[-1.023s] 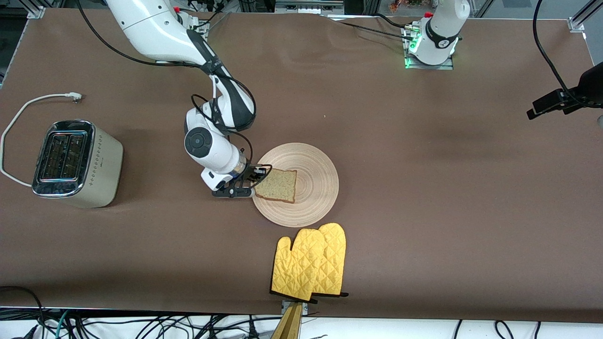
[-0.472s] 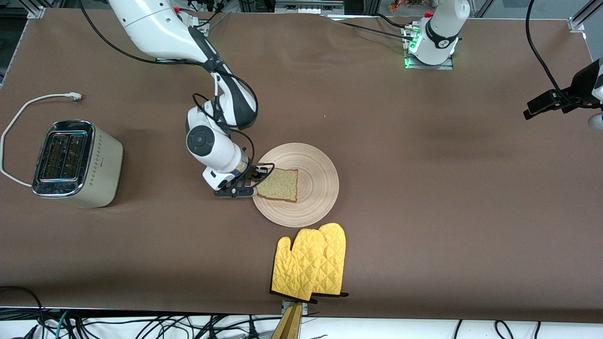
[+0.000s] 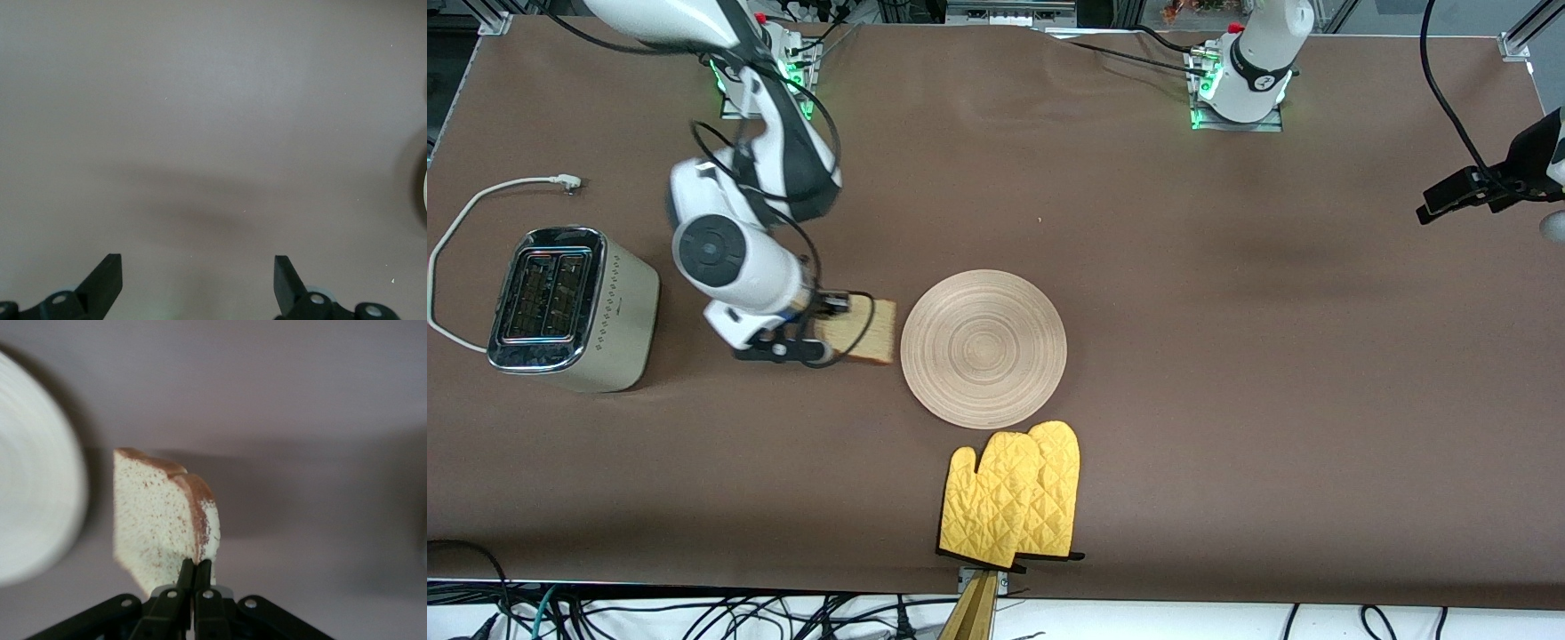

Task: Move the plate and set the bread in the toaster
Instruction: 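Carry the bread slice with the right gripper over the toaster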

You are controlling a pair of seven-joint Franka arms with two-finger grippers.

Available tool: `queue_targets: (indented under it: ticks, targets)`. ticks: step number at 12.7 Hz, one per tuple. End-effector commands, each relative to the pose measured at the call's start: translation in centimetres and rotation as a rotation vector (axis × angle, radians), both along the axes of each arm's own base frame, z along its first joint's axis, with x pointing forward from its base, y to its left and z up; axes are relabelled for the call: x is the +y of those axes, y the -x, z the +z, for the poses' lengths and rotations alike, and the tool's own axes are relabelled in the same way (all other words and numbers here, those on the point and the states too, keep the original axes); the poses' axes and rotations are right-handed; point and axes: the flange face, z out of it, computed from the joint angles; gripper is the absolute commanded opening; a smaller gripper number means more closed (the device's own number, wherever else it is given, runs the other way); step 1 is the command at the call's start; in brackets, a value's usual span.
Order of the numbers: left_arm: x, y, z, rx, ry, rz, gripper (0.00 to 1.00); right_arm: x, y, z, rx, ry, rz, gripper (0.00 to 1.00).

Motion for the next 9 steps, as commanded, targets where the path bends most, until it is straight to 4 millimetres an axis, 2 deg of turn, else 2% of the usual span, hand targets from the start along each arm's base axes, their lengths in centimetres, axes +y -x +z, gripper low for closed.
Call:
queue_targets:
  ticks: [1, 2, 5, 9]
  targets:
    - [-0.1, 0.1, 0.8, -0.006, -0.027, 0.006, 1.00, -7.5, -0.5, 5.9, 0.122, 0.122, 0.087, 0.00]
    - [-0.1, 0.1, 0.8, -0.006, -0.027, 0.006, 1.00, -11.0, -0.8, 7.6, 0.150, 0.184, 0.108, 0.00]
    - [0.0, 0.1, 0.8, -0.005, -0.026, 0.007, 1.00, -17.3, -1.1, 8.9, 0.209, 0.418, 0.146, 0.00]
    - [0.3, 0.1, 0.7, -0.002, -0.051, 0.004, 1.00, -22.1, -2.2, 9.4, 0.231, 0.631, 0.161, 0.00]
